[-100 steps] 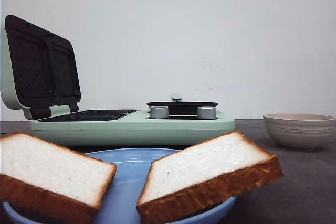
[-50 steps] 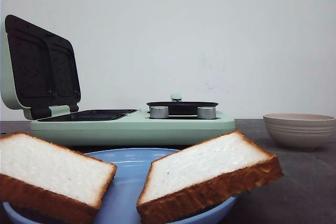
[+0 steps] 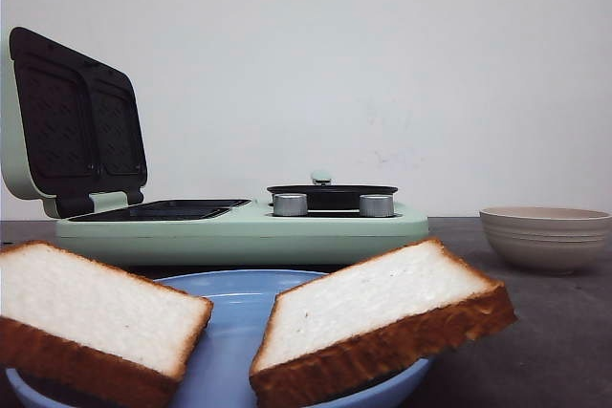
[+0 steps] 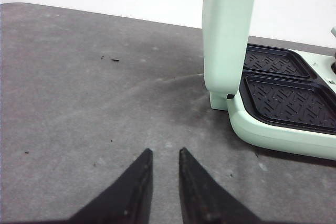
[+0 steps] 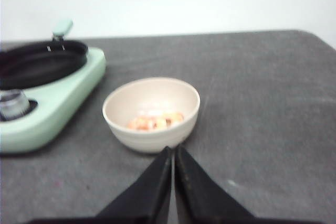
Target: Make breakfast with bread and shrimp
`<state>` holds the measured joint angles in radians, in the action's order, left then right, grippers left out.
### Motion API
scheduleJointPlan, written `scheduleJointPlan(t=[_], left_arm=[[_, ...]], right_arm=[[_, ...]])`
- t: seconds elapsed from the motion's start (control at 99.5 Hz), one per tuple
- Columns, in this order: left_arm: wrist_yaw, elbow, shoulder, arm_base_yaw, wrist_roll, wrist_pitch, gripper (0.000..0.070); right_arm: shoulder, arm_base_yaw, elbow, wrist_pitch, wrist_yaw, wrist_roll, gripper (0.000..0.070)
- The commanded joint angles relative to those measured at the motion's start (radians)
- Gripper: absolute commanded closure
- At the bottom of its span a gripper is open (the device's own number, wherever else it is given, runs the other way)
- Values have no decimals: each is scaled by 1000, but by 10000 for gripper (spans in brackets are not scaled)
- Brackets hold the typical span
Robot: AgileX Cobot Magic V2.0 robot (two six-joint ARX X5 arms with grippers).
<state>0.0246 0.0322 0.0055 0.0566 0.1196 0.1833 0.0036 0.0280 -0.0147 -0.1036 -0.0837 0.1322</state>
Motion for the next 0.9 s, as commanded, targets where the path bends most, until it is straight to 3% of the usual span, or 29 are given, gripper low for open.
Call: scheduleJointPlan(t=[0.0,0.171,0.231,0.321,0.422,0.593,0.693,0.894], left_arm=[[2,-18,-1,2,9,3,684],[6,-18,-1,2,188,3,685],[14,-16,-1,2,298,3,688],[116,4,1,2,394,3,688],[237,48,31,1,395,5,686],[313,182,177,-12,396,23,686],[325,295,289,-39,369,101,685],[309,537,492,-107,209,354,686]], right_arm=[[0,3,2,35,-14,72,699],[0,3,2,113,-80,226,699],[0,3,2,138,-80,286,699],[0,2,-2,181,-96,367,699],[5,3,-45,172,-131,392,699],[104,3,-199,60,-182,346,699],[200,3,-310,-14,-245,298,699],[359,3,-468,-200,-346,244,699]])
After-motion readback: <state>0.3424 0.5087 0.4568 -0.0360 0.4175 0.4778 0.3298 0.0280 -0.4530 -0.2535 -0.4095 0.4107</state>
